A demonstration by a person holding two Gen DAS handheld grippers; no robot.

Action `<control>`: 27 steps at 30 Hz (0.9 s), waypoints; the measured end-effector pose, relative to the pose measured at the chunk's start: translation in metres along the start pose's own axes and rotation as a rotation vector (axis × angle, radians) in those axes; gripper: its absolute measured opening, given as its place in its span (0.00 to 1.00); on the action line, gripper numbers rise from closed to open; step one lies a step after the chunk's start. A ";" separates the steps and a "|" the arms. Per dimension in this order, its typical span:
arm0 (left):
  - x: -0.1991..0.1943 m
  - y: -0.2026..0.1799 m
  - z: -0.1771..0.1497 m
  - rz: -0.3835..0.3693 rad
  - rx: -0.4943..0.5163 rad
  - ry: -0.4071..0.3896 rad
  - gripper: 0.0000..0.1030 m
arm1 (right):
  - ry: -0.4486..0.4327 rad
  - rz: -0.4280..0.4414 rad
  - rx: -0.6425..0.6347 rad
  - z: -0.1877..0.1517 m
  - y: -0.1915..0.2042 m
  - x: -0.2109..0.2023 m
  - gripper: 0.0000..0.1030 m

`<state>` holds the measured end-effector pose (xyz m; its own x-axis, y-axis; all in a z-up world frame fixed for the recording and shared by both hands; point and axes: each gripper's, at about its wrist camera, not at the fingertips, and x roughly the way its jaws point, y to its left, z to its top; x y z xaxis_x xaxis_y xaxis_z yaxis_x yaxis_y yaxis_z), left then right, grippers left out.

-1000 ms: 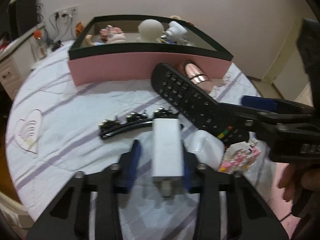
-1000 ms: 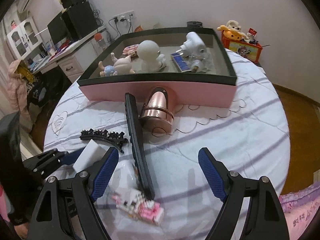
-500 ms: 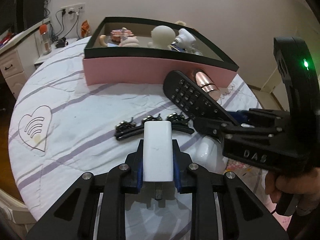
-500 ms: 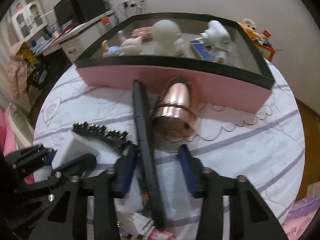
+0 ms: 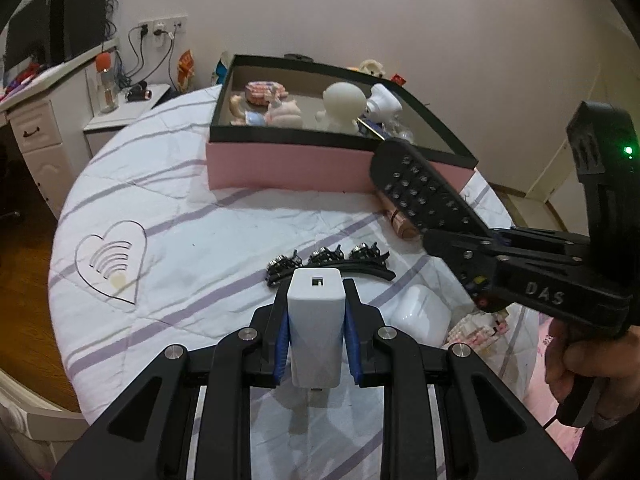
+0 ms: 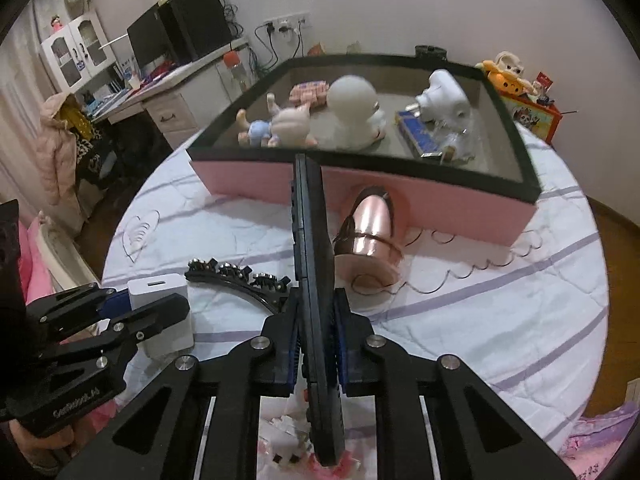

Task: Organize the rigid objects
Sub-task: 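Carry the charger and remote into the box and open both tools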

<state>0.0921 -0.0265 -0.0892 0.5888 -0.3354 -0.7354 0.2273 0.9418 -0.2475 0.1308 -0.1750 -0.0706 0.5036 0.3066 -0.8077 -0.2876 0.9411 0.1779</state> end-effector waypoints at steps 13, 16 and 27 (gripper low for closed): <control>-0.013 0.004 0.000 0.002 -0.016 -0.020 0.23 | -0.038 0.011 0.028 0.002 -0.003 -0.014 0.14; -0.016 0.003 0.001 0.002 -0.015 -0.027 0.23 | -0.049 0.010 0.034 0.003 -0.005 -0.018 0.14; -0.004 0.000 -0.002 0.025 0.012 0.009 0.23 | -0.056 0.007 0.044 -0.001 -0.008 -0.022 0.14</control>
<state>0.0883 -0.0252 -0.0873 0.5873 -0.3111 -0.7472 0.2214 0.9497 -0.2213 0.1213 -0.1895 -0.0543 0.5468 0.3195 -0.7739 -0.2557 0.9439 0.2090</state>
